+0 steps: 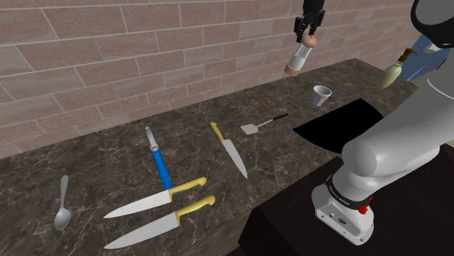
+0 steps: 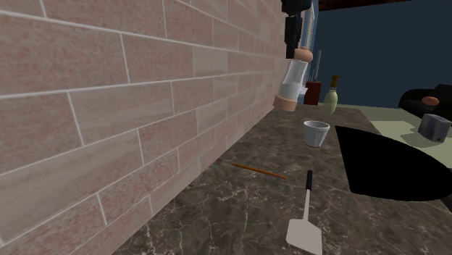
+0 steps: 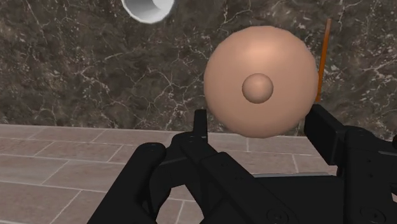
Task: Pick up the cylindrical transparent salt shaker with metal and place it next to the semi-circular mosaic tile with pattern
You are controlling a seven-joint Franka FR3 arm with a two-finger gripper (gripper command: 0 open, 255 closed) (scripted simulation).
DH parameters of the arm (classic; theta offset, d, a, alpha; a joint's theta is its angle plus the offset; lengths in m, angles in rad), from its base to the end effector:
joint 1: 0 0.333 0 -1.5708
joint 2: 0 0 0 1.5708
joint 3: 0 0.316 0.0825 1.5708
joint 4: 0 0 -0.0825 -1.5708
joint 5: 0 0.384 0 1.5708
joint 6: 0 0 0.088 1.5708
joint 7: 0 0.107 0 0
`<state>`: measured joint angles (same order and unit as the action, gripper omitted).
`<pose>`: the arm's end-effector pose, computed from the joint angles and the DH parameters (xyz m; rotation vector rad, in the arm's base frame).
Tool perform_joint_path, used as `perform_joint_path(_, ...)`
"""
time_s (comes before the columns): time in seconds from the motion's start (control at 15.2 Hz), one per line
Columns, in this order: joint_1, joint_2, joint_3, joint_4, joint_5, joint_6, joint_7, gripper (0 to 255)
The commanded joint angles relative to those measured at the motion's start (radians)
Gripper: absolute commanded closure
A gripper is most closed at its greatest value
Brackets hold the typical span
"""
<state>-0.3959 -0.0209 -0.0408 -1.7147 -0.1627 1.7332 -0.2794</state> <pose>0.5006 -0.2502 0.5831 2.9710 -0.1995 -0.0288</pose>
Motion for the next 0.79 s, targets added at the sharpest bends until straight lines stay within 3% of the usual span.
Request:
perform_joint_path(0.0, -0.023, 0.003, -0.024, 0.015, 0.002, -0.005, -0.051, 255)
perform_joint_path(0.73, -0.154, 0.094, -0.150, 0.200, 0.036, -0.060, -0.320, 255)
